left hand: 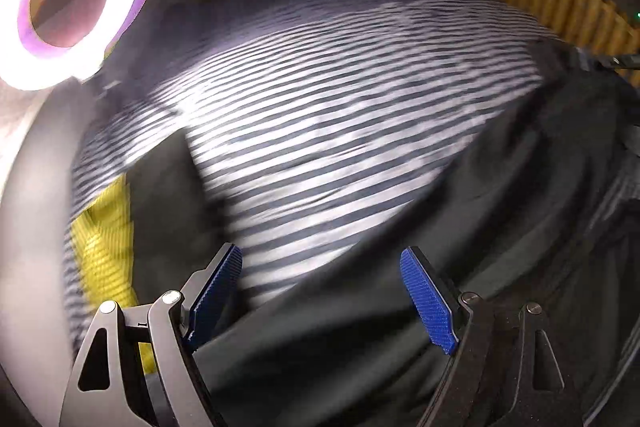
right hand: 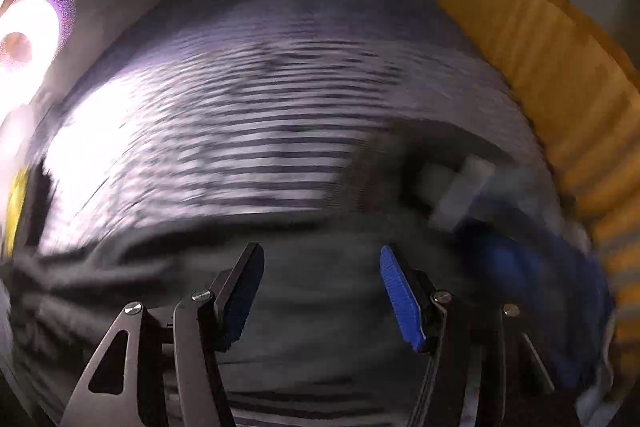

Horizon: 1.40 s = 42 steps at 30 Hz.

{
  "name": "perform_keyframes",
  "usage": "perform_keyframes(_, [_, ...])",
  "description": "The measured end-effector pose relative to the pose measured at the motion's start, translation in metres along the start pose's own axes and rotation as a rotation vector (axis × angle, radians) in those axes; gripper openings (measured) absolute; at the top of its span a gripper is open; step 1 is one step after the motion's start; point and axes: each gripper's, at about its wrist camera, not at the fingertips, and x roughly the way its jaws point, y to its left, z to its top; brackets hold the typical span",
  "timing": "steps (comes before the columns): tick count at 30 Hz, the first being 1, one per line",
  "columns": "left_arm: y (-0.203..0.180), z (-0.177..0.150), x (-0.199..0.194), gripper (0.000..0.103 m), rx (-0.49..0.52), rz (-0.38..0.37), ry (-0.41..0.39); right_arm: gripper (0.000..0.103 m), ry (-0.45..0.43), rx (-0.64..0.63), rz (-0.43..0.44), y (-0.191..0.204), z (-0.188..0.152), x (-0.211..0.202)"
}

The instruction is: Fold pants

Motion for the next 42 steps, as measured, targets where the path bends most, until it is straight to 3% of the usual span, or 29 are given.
perform_keyframes(2, [-0.038, 0.009, 0.009, 0.084, 0.039, -0.081, 0.005, 0.057, -0.009, 0.157, 0.005, -0.058, -0.001, -0.002])
perform_keyframes(5, [-0.097, 0.009, 0.021, 0.084, 0.119, -0.187, 0.034, 0.057, -0.013, 0.321, 0.058, -0.114, -0.005, 0.001])
perform_keyframes(7, [-0.134, 0.005, 0.032, 0.085, 0.187, -0.231, 0.068, 0.057, 0.001, 0.350, 0.091, -0.128, -0.006, 0.008])
perform_keyframes(11, [-0.172, -0.007, 0.056, 0.085, 0.266, -0.229, 0.133, 0.057, 0.015, 0.338, 0.183, -0.119, -0.003, 0.021])
perform_keyframes(13, [-0.174, -0.012, 0.067, 0.085, 0.258, -0.235, 0.164, 0.057, 0.035, 0.296, 0.222, -0.101, 0.002, 0.030])
perform_keyframes(16, [-0.176, -0.017, 0.081, 0.083, 0.244, -0.230, 0.198, 0.054, 0.088, 0.206, 0.190, -0.068, 0.005, 0.046])
perform_keyframes(17, [-0.177, -0.018, 0.084, 0.076, 0.240, -0.226, 0.205, 0.038, 0.095, 0.180, 0.160, -0.059, 0.004, 0.049])
perform_keyframes(18, [-0.176, -0.020, 0.085, 0.072, 0.239, -0.220, 0.210, 0.012, 0.105, 0.141, 0.127, -0.047, 0.002, 0.051])
perform_keyframes(19, [-0.177, -0.020, 0.086, 0.067, 0.237, -0.219, 0.213, 0.003, 0.109, 0.125, 0.125, -0.041, 0.001, 0.051])
perform_keyframes(22, [-0.176, -0.019, 0.077, 0.051, 0.224, -0.248, 0.201, 0.004, 0.029, 0.087, 0.152, -0.027, -0.005, 0.020])
perform_keyframes(25, [-0.175, -0.020, 0.062, 0.053, 0.217, -0.301, 0.189, 0.004, -0.149, -0.020, 0.138, -0.017, -0.011, -0.040])
perform_keyframes(27, [-0.172, -0.023, 0.053, 0.054, 0.210, -0.304, 0.178, 0.003, -0.191, -0.025, 0.117, -0.025, -0.021, -0.065])
perform_keyframes(31, [-0.172, -0.029, 0.046, 0.055, 0.223, -0.285, 0.169, 0.003, -0.166, 0.002, -0.006, -0.052, -0.042, -0.065])
perform_keyframes(35, [-0.181, -0.030, 0.056, 0.061, 0.216, -0.285, 0.185, 0.003, -0.067, 0.040, -0.048, -0.072, -0.061, -0.031])
perform_keyframes(39, [-0.197, -0.026, 0.064, 0.061, 0.232, -0.310, 0.195, 0.004, -0.008, 0.069, -0.025, -0.074, -0.064, -0.006])
perform_keyframes(40, [-0.201, -0.025, 0.066, 0.057, 0.240, -0.308, 0.197, 0.004, -0.002, 0.069, -0.032, -0.074, -0.063, -0.002])
perform_keyframes(42, [-0.207, -0.022, 0.068, 0.037, 0.252, -0.301, 0.201, 0.005, 0.012, 0.063, -0.050, -0.070, -0.064, 0.006])
